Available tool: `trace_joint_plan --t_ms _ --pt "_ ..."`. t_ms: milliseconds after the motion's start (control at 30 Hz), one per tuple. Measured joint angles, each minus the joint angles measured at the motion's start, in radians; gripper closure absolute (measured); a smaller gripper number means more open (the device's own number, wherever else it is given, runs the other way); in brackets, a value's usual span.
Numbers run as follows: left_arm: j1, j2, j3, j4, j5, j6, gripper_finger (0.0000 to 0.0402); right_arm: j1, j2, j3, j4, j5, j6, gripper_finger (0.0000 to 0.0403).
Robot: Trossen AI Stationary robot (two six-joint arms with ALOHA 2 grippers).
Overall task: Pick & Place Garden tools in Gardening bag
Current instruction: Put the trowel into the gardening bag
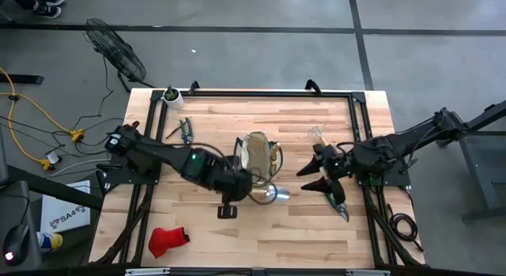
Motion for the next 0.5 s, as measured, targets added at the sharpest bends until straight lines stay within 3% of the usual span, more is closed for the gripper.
trace_joint_plan --t_ms 200,500 --pt "0.070 0.030 0.080 -0.081 0.039 0.000 0.0341 0.001 0.021 0.169 -0.131 0.082 -0.126 0.0176" --pt "0.154 0.183 0.337 -0.240 0.077 0.104 0.0341 -0.026 0.173 0.377 -0.405 0.133 -0.222 0.0176"
